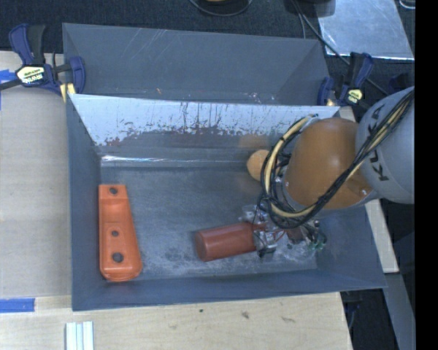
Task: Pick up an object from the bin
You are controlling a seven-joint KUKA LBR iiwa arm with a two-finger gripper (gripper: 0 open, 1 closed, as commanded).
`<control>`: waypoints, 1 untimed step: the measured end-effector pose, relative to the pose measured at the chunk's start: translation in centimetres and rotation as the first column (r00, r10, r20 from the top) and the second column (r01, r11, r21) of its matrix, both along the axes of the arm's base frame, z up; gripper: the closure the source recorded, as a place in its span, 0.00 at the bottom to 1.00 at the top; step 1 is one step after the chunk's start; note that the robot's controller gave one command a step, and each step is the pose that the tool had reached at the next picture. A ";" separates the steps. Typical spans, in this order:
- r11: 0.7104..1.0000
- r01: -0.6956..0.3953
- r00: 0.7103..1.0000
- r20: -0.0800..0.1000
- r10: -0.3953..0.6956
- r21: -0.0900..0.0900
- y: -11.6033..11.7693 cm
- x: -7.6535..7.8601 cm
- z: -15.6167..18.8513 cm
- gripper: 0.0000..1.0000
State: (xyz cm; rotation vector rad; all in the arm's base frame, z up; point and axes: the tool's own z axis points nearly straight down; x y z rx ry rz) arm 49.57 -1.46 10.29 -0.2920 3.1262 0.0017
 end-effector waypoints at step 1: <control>1.000 0.000 1.000 0.003 0.000 0.000 0.0 0.1 0.9 1.00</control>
Offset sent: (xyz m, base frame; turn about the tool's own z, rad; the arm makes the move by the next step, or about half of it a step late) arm 0.0000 0.0002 0.0256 0.0000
